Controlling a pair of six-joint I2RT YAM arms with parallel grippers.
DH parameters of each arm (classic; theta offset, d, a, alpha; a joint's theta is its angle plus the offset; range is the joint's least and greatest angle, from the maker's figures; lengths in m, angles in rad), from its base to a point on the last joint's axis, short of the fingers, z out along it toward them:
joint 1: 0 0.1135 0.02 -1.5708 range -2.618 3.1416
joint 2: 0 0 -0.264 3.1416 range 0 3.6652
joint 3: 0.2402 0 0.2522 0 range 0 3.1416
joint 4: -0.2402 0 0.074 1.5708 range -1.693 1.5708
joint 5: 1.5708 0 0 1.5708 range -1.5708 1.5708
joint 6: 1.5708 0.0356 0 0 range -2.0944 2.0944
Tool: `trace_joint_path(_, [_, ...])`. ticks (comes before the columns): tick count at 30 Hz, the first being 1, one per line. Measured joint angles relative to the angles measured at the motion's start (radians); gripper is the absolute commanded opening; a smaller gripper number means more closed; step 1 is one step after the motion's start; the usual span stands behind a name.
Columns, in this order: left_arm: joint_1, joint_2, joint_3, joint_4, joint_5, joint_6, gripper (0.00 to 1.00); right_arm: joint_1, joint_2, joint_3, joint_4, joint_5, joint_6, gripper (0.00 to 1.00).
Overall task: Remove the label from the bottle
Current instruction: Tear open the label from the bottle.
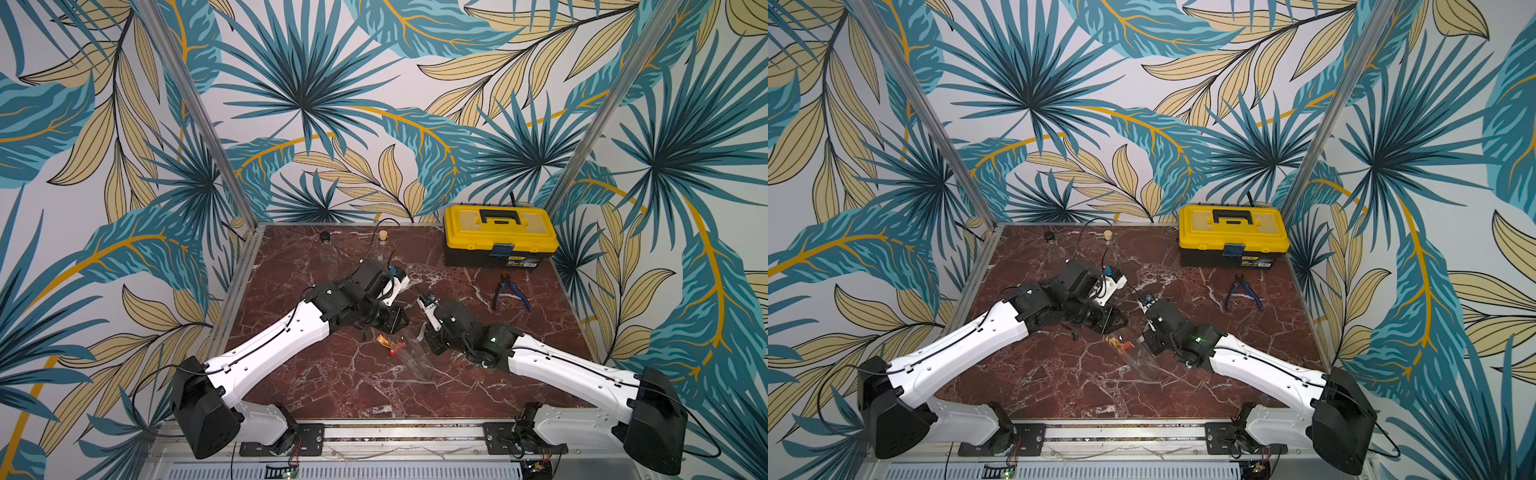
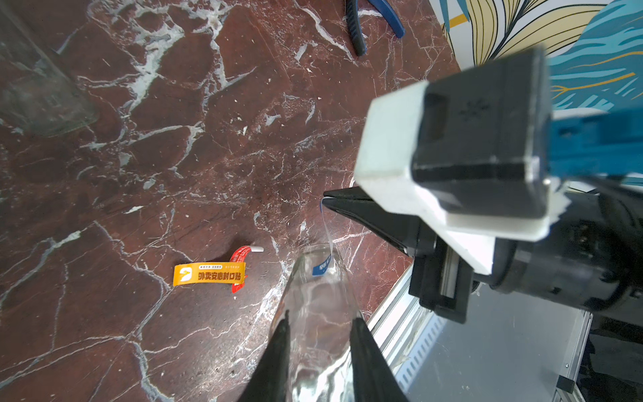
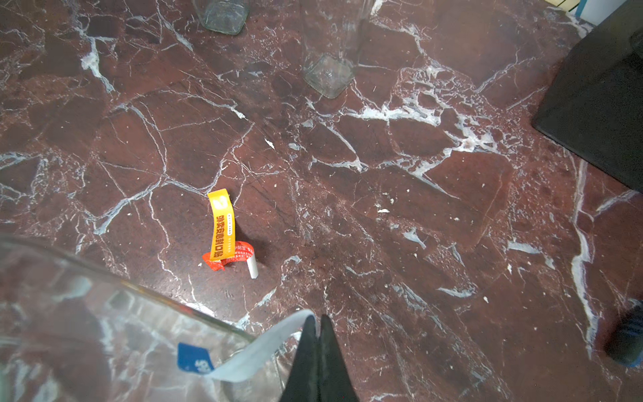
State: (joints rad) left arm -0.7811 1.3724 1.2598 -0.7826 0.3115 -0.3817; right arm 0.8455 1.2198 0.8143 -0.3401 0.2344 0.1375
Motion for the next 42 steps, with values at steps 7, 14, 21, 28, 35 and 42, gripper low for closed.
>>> trace_joint_path(7, [-0.008, 0.0, 0.002, -0.001, -0.001, 0.011, 0.0, -0.013, 0.017, 0.0, 0.009, -0.01, -0.004, 0.0])
trace_joint_path(14, [-0.023, 0.0, 0.009, -0.005, -0.014, 0.02, 0.0, -0.023, 0.033, 0.0, 0.029, -0.028, -0.004, 0.0])
trace_joint_path(21, [-0.036, 0.0, 0.018, -0.013, -0.03, 0.031, 0.0, -0.047, 0.056, 0.0, 0.05, -0.063, -0.004, 0.0])
trace_joint_path(28, [-0.044, 0.0, 0.023, -0.02, -0.037, 0.038, 0.0, -0.087, 0.075, 0.0, 0.061, -0.071, -0.008, 0.0])
trace_joint_path(35, [-0.047, 0.0, 0.035, -0.04, -0.045, 0.042, 0.0, -0.103, 0.082, 0.0, 0.074, -0.074, -0.008, 0.0])
trace_joint_path(42, [-0.047, -0.018, 0.074, -0.077, -0.093, 0.013, 0.0, -0.154, 0.082, 0.003, 0.058, -0.102, -0.007, 0.0])
